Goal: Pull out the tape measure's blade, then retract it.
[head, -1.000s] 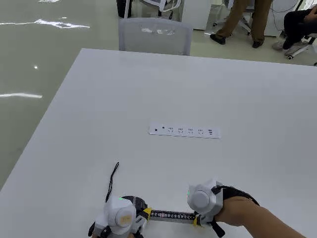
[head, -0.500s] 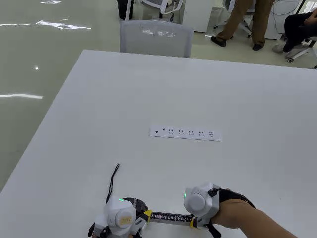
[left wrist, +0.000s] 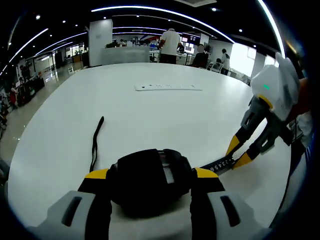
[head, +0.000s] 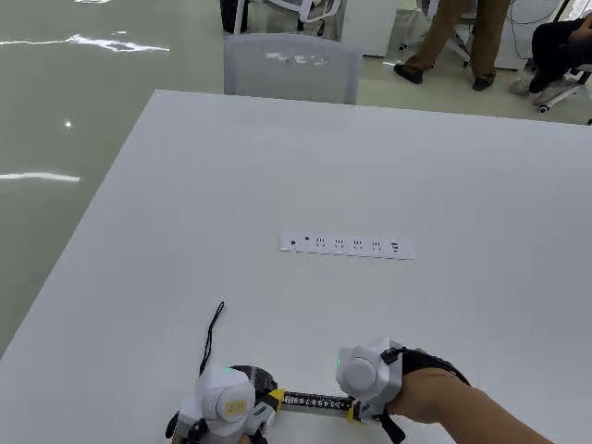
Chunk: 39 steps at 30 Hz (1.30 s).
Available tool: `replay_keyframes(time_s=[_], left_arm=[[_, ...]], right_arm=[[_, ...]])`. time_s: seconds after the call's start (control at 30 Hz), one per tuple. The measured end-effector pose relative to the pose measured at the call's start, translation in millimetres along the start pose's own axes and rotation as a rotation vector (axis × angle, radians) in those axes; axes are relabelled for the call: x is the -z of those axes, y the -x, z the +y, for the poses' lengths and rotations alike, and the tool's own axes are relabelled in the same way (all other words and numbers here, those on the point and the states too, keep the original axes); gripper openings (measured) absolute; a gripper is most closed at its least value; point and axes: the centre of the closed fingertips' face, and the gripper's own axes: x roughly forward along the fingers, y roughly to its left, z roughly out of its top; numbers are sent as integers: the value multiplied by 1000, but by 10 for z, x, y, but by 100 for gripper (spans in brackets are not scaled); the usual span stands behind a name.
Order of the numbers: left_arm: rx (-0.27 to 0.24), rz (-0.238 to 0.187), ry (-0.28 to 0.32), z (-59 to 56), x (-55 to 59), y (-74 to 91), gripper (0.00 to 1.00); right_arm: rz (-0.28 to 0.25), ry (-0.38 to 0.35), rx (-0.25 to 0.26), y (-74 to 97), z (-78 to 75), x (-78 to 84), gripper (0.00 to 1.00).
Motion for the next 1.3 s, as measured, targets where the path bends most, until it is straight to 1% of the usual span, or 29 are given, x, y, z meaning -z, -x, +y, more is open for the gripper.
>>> replay_keyframes(time_s=[0.1,0.23,0.3,0.37,0.43,0.5,0.57,0.63,0.7,0.77,0.9,1.03,1.1,1.23,1.27,1.3], left_arm=[[0,0,0,7,6,-12,59],[2,1,0,2,5,-10,59],[2,0,0,0,4,-7,59],[2,0,1,3,9,-11,59],[3,0,0,7,15,-17,59],[4,0,1,5,13,-15,60],[4,0,1,0,10,-6,60],[5,0,1,-3,5,1,60],[6,0,1,-6,2,3,60],[6,1,1,-11,-5,11,60],[7,0,0,-16,-12,18,60],[8,0,1,-4,-6,3,60],[9,0,2,1,0,-6,60],[10,0,2,-7,-4,6,60],[10,0,1,-8,-4,8,60],[11,0,1,-9,-5,8,60]], right_arm=[[-5,2,-3,-25,0,-16,14],[-11,2,-5,14,23,-57,14],[-14,2,-6,-90,-15,-51,14],[-19,0,-6,0,29,-93,14],[-21,0,-7,9,35,-109,14],[-23,2,-8,-107,-10,-97,14],[-25,0,-9,-36,28,-137,14],[-31,-4,-8,-6,46,-170,14],[-42,-3,-10,-47,39,-189,14],[-51,-9,-10,-31,49,-214,14],[-56,-3,-12,-153,19,-239,14],[-60,-2,-16,-69,67,-322,14],[-65,-4,-19,-115,58,-330,14],[-75,1,-22,-54,105,-408,14],[-78,0,-24,-72,103,-421,14],[-81,2,-26,-134,87,-430,14]])
